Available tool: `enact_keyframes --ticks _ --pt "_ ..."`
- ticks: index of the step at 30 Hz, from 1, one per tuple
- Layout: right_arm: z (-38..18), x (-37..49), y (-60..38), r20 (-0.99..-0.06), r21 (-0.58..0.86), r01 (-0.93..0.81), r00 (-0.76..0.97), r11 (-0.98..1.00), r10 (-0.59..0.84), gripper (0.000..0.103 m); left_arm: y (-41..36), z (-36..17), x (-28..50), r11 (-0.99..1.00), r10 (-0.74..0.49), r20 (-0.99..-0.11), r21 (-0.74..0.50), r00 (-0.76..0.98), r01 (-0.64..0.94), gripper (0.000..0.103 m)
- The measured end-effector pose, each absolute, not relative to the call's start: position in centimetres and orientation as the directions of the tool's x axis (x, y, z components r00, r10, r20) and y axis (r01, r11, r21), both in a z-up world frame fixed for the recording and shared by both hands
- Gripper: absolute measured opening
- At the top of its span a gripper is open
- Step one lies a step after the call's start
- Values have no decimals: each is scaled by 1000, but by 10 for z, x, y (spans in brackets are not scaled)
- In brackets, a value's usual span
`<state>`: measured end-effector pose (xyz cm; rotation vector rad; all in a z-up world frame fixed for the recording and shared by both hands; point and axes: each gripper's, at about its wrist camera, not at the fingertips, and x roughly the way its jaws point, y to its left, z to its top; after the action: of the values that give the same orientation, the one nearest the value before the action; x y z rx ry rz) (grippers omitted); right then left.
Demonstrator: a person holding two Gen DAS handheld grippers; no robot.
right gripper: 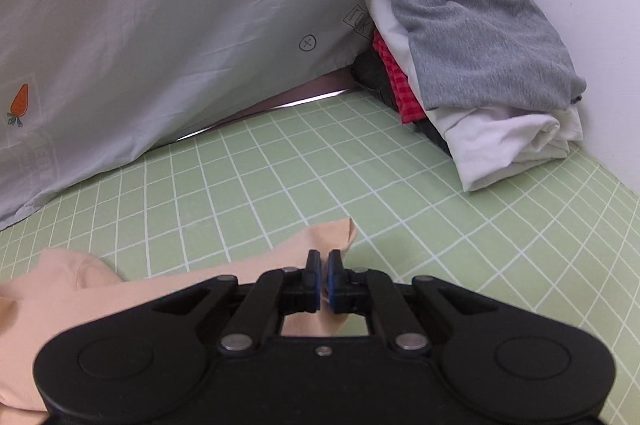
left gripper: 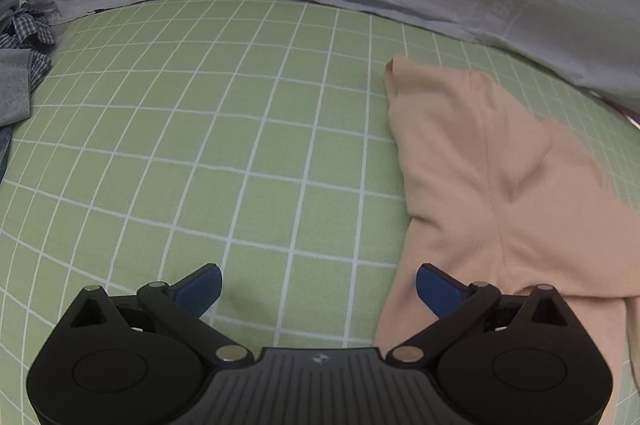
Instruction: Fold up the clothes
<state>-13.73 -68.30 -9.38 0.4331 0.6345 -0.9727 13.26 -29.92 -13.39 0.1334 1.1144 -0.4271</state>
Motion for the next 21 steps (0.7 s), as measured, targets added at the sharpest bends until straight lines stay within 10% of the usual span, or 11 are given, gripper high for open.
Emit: enact_keyframes --ticks 6,14,17,21 --pt "-100 -140 -684 -691 68 867 397 493 -604 4 -327 -122 166 863 -409 -842 -234 350 447 91" --pt "-107 -140 -688 -707 70 869 389 489 -591 4 -368 -130 206 848 -442 -836 -270 325 457 51" --pt "-110 -139 -691 -714 63 869 383 491 -586 4 -373 -134 216 850 -454 -831 -294 322 438 9" --pt "-114 -138 -692 -721 40 870 366 491 -588 4 -373 -141 225 861 -443 -830 -289 338 420 5"
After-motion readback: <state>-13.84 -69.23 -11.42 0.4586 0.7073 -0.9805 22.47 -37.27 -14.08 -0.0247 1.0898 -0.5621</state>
